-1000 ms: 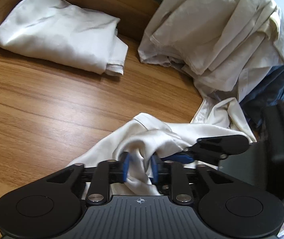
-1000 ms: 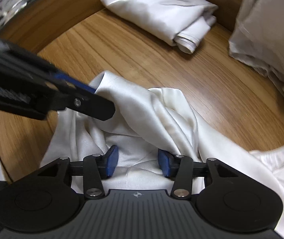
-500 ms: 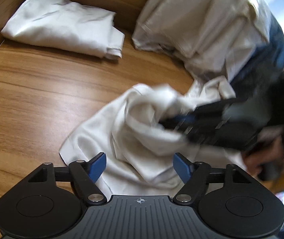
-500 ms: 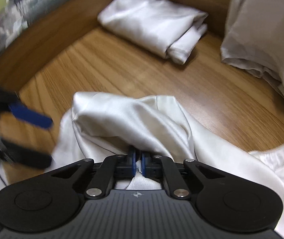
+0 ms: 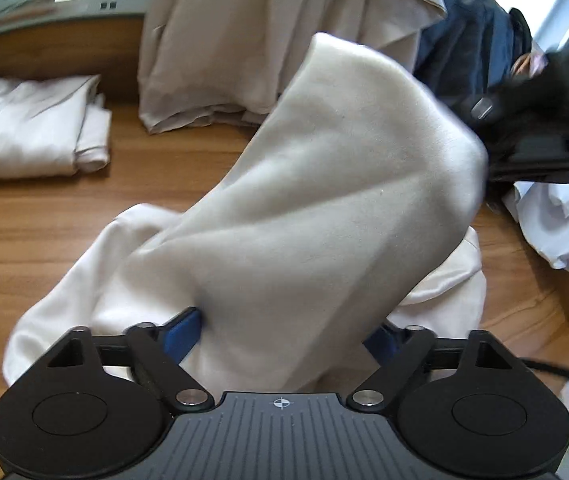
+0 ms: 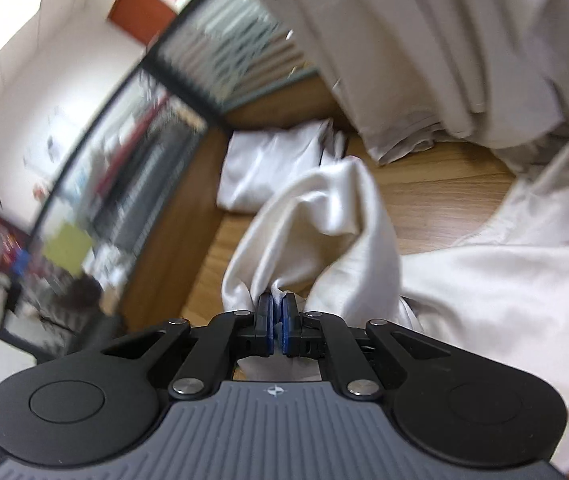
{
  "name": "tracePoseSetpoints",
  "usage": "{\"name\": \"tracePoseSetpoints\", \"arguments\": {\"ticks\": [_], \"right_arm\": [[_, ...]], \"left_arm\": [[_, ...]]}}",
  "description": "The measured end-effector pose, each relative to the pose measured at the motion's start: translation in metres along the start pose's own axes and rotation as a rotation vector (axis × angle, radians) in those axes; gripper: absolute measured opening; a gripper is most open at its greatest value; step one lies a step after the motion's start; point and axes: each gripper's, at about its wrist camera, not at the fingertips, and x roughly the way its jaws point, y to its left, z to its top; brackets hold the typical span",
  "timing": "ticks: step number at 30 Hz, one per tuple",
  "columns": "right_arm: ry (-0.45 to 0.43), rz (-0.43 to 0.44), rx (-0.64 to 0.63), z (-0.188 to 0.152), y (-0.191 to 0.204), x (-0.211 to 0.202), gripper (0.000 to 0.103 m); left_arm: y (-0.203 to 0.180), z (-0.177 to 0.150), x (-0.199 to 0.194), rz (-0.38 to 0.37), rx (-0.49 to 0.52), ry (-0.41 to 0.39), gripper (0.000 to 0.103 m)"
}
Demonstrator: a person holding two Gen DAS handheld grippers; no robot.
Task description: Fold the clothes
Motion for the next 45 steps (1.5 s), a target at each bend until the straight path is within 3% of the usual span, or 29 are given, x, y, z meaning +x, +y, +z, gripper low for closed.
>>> {"name": "tracePoseSetpoints", "arguments": {"ticks": [1,2,8,13,17,19,21,25,30,38,45], "right_arm": [[-0.016,0.003,0.012,-0.001,-0.003,-0.009,0.005],[-0.036,-0.004,0.013,-0.004,-0.006,-0.021,0.005],[-0.162,-0.086,0.021,-0.009,-0.035,-0.091,0.004],[-0.200,-0.116,0.086,-0.015,-0.072,-0.133,0.004],[-0.191,-0.106,0.090,-0.021,-0.084,-0.141,0.004],[-0.179,-0.115,0.042,-0.020,-0.078,-0.138,0.004],[-0.159,-0.124,-0.021,-0.017,-0.068,-0.130,0.004],[-0.100,-0.143,-0.170,-0.017,-0.036,-0.102,0.004],[-0.036,-0.165,-0.343,-0.024,0.008,-0.051,0.004],[0.103,-0.189,-0.573,-0.058,0.076,0.050,0.004],[0.251,-0.223,-0.624,-0.118,0.095,0.107,0.005]], "left_arm": [[-0.006,0.001,0.002,0.024,0.002,0.006,0.032],[-0.010,0.000,0.003,0.049,-0.009,0.011,0.007],[-0.014,-0.005,-0.007,0.207,-0.117,0.000,0.004],[-0.015,-0.005,-0.025,0.269,-0.170,-0.026,0.004],[-0.016,-0.007,-0.027,0.236,-0.211,0.012,0.017],[-0.014,-0.014,-0.036,0.186,-0.263,0.004,0.032],[-0.013,-0.020,-0.048,0.155,-0.302,-0.003,0.054],[-0.009,-0.027,-0.073,0.156,-0.346,-0.020,0.068],[0.011,-0.026,-0.093,0.171,-0.348,-0.031,0.094],[0.078,-0.014,-0.123,0.202,-0.427,-0.088,0.103],[0.112,-0.008,-0.107,0.185,-0.261,-0.021,0.103]]}}
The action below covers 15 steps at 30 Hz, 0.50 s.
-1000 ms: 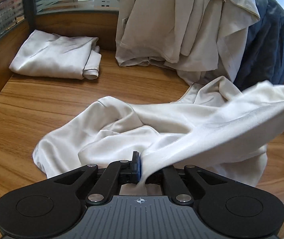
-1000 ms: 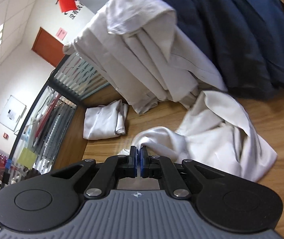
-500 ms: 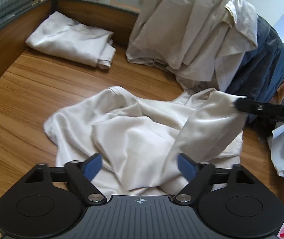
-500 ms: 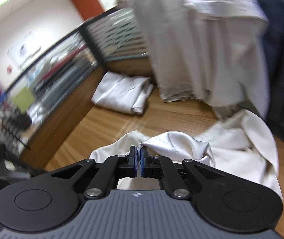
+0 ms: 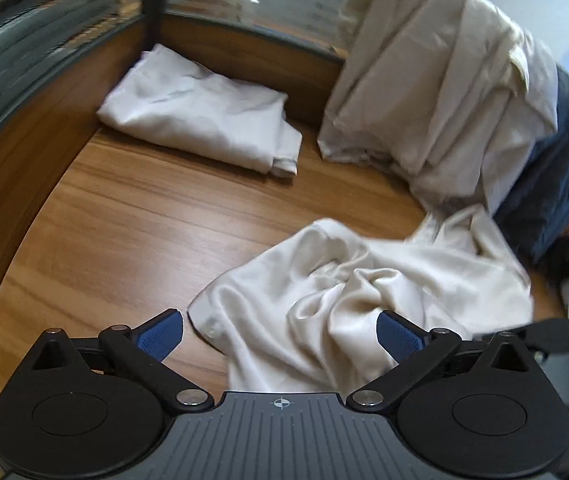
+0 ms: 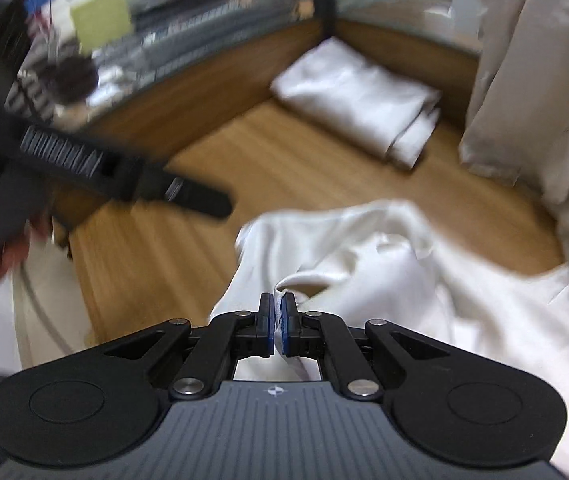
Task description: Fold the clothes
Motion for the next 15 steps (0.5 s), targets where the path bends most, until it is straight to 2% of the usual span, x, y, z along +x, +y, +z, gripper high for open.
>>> {"name": "tracePoseSetpoints", "arguments": {"ticks": [3,6,10,14,15], "right_arm": [[0.064,0.001,0.047,-0.016,0.010,0.012,0.007],[0.077,-0.009,0.123,-0.029,0.011,0.007,0.010],[0.044,-0.044,0.195,-0.035,0.010,-0.011,0.024],[0.006,-0.110,0.208,-0.027,0.016,-0.021,0.027],[-0.004,-0.123,0.205,-0.024,0.018,-0.021,0.034]], "left_arm": [[0.000,-0.002,0.011,0.000,0.093,0.010,0.103],[-0.005,-0.006,0.021,-0.031,0.201,0.021,0.103],[-0.005,-0.014,0.029,-0.048,0.275,0.017,0.103],[0.003,-0.021,0.033,-0.045,0.303,0.021,0.103],[0.005,-0.022,0.033,-0.043,0.314,0.016,0.103]]}}
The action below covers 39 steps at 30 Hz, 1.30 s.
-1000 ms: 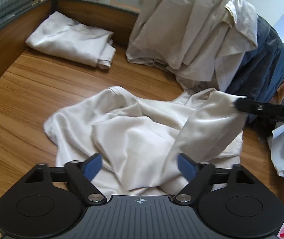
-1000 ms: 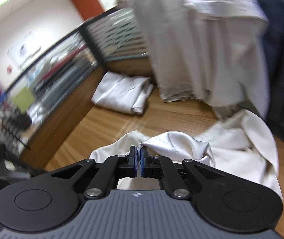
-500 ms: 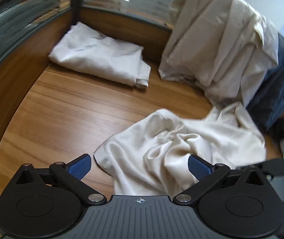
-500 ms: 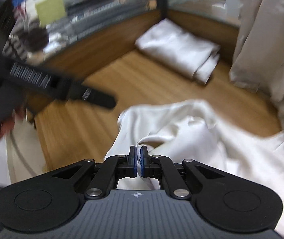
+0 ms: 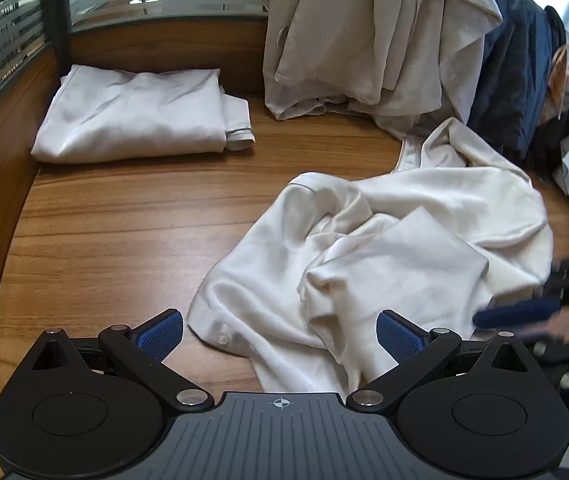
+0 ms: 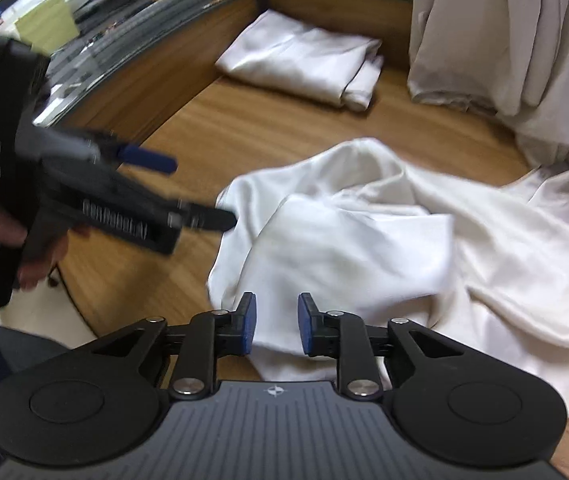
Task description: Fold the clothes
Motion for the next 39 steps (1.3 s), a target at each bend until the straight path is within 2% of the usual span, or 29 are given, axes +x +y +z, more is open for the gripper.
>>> {"name": "tracePoseSetpoints", "arguments": {"ticks": [1,2,5,8,11,13,14,18,21,22,24,25,26,28,31,34,36,37,39], "right_arm": [[-0.010,-0.014,-0.006,0.002,0.002,0.002,0.041],[-0.013,-0.029,-0.018,0.005,0.005,0.005,0.043],[-0.012,-0.070,-0.063,0.012,0.013,0.018,0.043],[-0.007,-0.059,-0.083,0.020,0.019,0.032,0.043],[0.009,-0.050,-0.091,0.026,0.025,0.049,0.044],[0.020,-0.047,-0.095,0.027,0.029,0.059,0.054],[0.025,-0.046,-0.096,0.027,0.030,0.064,0.055],[0.076,-0.087,-0.135,0.024,0.036,0.094,0.055],[0.095,-0.128,-0.162,0.019,0.038,0.109,0.053],[0.097,-0.139,-0.166,0.018,0.038,0.111,0.048],[0.096,-0.149,-0.159,0.016,0.035,0.113,0.027],[0.096,-0.153,-0.156,0.015,0.033,0.113,0.008],[0.091,-0.153,-0.146,0.014,0.030,0.112,0.002],[0.065,-0.137,-0.095,0.016,0.022,0.101,0.002],[0.005,-0.091,0.008,0.022,0.008,0.072,0.002],[-0.051,-0.027,0.143,0.022,-0.012,0.043,0.002],[-0.081,0.001,0.210,0.019,-0.023,0.028,0.002],[-0.091,0.010,0.235,0.018,-0.028,0.022,0.002],[-0.109,0.026,0.273,0.015,-0.036,0.014,0.002]], "left_arm": [[0.001,-0.002,-0.001,-0.001,0.014,-0.007,0.103],[0.002,-0.004,-0.002,-0.003,0.029,-0.014,0.103],[0.007,-0.009,-0.005,-0.013,0.078,-0.022,0.102],[0.013,-0.014,-0.008,-0.003,0.106,-0.028,0.100],[0.023,-0.019,-0.010,0.006,0.095,-0.024,0.099],[0.030,-0.022,-0.014,0.008,0.075,-0.028,0.099],[0.033,-0.025,-0.016,0.010,0.061,-0.033,0.099],[0.046,-0.034,-0.025,0.011,0.012,-0.054,0.100],[0.048,-0.039,-0.029,0.009,0.012,-0.058,0.100],[0.048,-0.040,-0.029,0.011,0.020,-0.059,0.100],[0.044,-0.041,-0.030,0.008,0.052,-0.061,0.100],[0.042,-0.040,-0.029,0.007,0.069,-0.062,0.099],[0.039,-0.040,-0.029,0.005,0.087,-0.065,0.099],[0.030,-0.036,-0.029,-0.008,0.135,-0.080,0.098],[0.015,-0.029,-0.026,-0.042,0.206,-0.095,0.088],[-0.004,-0.021,-0.019,-0.092,0.277,-0.097,0.072],[-0.018,-0.014,-0.012,-0.131,0.322,-0.098,0.053],[-0.025,-0.010,-0.009,-0.151,0.342,-0.096,0.049],[-0.036,-0.005,-0.002,-0.191,0.372,-0.089,0.033]]}}
